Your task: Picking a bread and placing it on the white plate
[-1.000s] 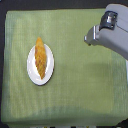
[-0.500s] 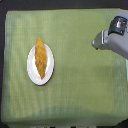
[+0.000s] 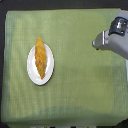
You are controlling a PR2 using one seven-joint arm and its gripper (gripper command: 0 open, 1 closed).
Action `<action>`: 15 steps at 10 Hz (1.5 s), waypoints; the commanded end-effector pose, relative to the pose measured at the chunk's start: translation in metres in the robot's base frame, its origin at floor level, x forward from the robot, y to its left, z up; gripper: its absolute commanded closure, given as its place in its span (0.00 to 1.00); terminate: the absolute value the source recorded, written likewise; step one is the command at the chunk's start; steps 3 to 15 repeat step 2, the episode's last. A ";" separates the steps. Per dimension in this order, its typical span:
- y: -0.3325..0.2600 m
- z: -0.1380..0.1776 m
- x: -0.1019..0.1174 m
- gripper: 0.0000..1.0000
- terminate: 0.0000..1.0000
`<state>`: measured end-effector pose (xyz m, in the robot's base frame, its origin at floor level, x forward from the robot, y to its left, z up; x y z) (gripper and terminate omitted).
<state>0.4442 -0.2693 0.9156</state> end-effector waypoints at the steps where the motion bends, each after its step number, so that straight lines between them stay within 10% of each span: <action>1: 0.006 -0.001 0.004 0.00 0.00; 2: 0.004 -0.002 0.003 0.00 1.00; 15: 0.004 -0.002 0.003 0.00 1.00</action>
